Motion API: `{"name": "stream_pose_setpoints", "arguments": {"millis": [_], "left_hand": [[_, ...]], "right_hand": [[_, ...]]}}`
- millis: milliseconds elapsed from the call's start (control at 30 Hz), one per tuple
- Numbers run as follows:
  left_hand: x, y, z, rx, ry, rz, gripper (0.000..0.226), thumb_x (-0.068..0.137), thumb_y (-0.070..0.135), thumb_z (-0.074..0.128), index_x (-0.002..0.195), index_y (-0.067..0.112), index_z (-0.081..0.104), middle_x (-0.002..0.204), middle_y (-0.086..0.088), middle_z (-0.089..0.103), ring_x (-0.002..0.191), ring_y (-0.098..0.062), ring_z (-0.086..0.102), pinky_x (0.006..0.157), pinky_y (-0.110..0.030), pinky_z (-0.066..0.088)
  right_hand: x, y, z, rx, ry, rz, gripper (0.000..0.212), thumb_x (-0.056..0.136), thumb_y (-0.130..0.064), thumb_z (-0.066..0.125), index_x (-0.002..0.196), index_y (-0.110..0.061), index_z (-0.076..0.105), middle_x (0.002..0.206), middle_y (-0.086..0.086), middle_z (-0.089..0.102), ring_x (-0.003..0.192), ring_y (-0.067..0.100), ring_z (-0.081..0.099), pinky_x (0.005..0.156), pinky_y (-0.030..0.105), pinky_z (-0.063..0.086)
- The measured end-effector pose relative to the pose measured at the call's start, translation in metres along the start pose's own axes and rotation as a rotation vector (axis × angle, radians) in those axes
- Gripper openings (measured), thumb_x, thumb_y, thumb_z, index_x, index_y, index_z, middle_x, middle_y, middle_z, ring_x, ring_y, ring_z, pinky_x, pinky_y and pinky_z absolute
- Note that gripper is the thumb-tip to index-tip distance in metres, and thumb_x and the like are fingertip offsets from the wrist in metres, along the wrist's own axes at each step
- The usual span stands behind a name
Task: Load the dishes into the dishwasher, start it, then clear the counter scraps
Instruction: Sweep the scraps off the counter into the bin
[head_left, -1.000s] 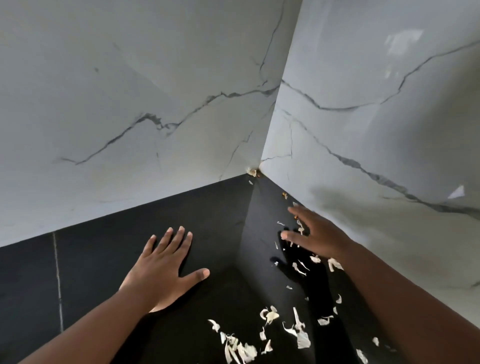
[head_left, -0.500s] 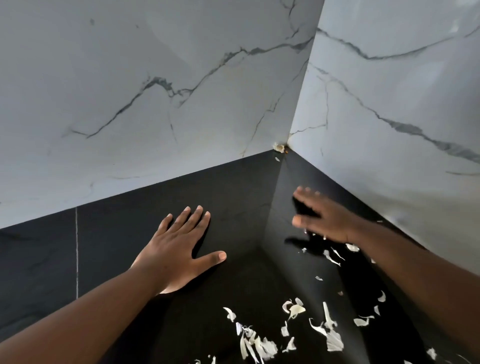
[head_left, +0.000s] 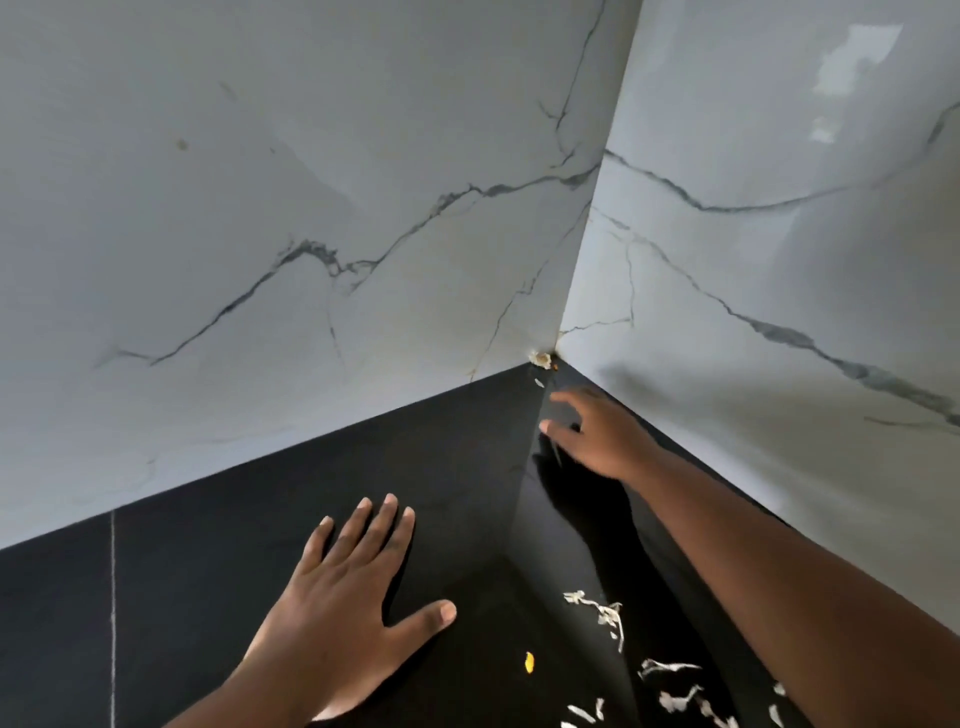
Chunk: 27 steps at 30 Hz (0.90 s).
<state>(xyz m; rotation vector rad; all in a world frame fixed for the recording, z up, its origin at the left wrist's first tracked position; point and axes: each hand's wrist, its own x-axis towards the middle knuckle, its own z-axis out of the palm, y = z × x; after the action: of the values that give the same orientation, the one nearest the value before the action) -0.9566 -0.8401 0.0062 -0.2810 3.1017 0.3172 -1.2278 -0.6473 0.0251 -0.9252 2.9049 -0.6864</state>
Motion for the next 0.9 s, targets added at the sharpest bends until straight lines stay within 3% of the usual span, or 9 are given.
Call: {"name": "stream_pose_setpoints", "arguments": {"millis": [100, 200, 267, 467, 600, 700, 767, 833, 900], "left_hand": [[0.005, -0.003, 0.002, 0.001, 0.035, 0.032, 0.090, 0.078, 0.088, 0.016, 0.147, 0.039, -0.013, 0.152, 0.014, -0.027, 0.142, -0.010, -0.024, 0.111, -0.032, -0.019], [0.013, -0.007, 0.003, -0.017, -0.085, 0.021, 0.090, 0.078, 0.088, 0.026, 0.138, 0.025, 0.050, 0.145, 0.000, 0.046, 0.128, -0.023, 0.050, 0.107, -0.030, 0.007], [0.018, -0.010, 0.008, 0.042, -0.067, 0.030, 0.089, 0.078, 0.087, 0.027, 0.130, 0.020, 0.054, 0.132, -0.001, 0.059, 0.115, -0.024, 0.060, 0.104, -0.031, 0.013], [0.015, -0.013, 0.016, 0.111, -0.044, 0.027, 0.089, 0.079, 0.086, 0.028, 0.130, 0.020, 0.059, 0.136, 0.000, 0.056, 0.122, -0.022, 0.055, 0.099, -0.035, 0.023], [0.009, -0.008, 0.006, 0.088, -0.069, -0.006, 0.086, 0.081, 0.084, 0.027, 0.133, 0.022, 0.057, 0.140, 0.001, 0.052, 0.126, -0.021, 0.051, 0.098, -0.037, 0.027], [0.006, -0.004, -0.001, -0.033, -0.049, 0.002, 0.087, 0.080, 0.087, 0.020, 0.151, 0.037, 0.010, 0.158, 0.013, -0.003, 0.147, -0.011, -0.003, 0.114, -0.036, -0.001], [0.001, -0.004, 0.000, -0.039, -0.012, 0.012, 0.088, 0.077, 0.087, 0.011, 0.146, 0.040, -0.019, 0.150, 0.017, -0.032, 0.137, -0.003, -0.033, 0.114, -0.034, -0.018], [0.000, -0.003, 0.000, 0.003, -0.027, 0.002, 0.094, 0.070, 0.089, 0.003, 0.146, 0.039, -0.021, 0.151, 0.017, -0.032, 0.136, -0.002, -0.036, 0.115, -0.034, -0.018], [0.000, -0.002, 0.001, 0.015, -0.033, -0.008, 0.097, 0.068, 0.089, -0.001, 0.147, 0.037, -0.019, 0.153, 0.016, -0.029, 0.138, -0.003, -0.033, 0.117, -0.034, -0.016]], "right_hand": [[0.054, 0.004, 0.012, -0.005, 0.004, 0.096, 0.061, 0.089, -0.051, 0.056, 0.142, -0.028, 0.039, 0.145, 0.001, 0.041, 0.131, 0.022, 0.044, 0.104, 0.037, 0.037], [0.099, 0.012, 0.025, 0.084, -0.020, 0.142, 0.065, 0.088, -0.051, 0.058, 0.142, -0.023, 0.035, 0.148, 0.001, 0.037, 0.136, 0.024, 0.037, 0.107, 0.038, 0.034], [0.124, 0.016, 0.030, 0.103, -0.010, 0.187, 0.072, 0.087, -0.050, 0.059, 0.142, -0.013, 0.032, 0.148, 0.007, 0.037, 0.136, 0.027, 0.038, 0.109, 0.040, 0.034], [0.111, 0.011, 0.042, 0.005, 0.036, 0.074, 0.036, 0.098, -0.036, 0.047, 0.122, -0.010, 0.053, 0.123, 0.012, 0.056, 0.116, 0.031, 0.052, 0.092, 0.034, 0.039], [0.050, -0.006, 0.032, 0.001, -0.066, -0.129, 0.039, 0.100, -0.031, 0.046, 0.137, -0.017, 0.051, 0.144, 0.002, 0.048, 0.135, 0.019, 0.040, 0.108, 0.024, 0.025], [-0.021, -0.021, 0.029, 0.112, -0.175, -0.243, 0.040, 0.100, -0.035, 0.047, 0.138, -0.023, 0.052, 0.150, -0.008, 0.039, 0.138, -0.006, 0.020, 0.110, 0.005, 0.006], [-0.075, -0.033, 0.026, 0.222, -0.263, -0.296, 0.046, 0.095, -0.048, 0.044, 0.135, -0.027, 0.054, 0.147, -0.016, 0.038, 0.135, -0.017, 0.015, 0.113, 0.008, 0.008], [-0.124, -0.045, 0.020, 0.282, -0.360, -0.340, 0.053, 0.092, -0.059, 0.039, 0.132, -0.029, 0.057, 0.146, -0.020, 0.038, 0.136, -0.016, 0.018, 0.114, 0.010, 0.010], [-0.158, -0.052, 0.012, 0.363, -0.467, -0.344, 0.038, 0.097, -0.044, 0.048, 0.127, -0.026, 0.061, 0.144, -0.016, 0.045, 0.136, -0.011, 0.027, 0.113, 0.010, 0.015]]}}
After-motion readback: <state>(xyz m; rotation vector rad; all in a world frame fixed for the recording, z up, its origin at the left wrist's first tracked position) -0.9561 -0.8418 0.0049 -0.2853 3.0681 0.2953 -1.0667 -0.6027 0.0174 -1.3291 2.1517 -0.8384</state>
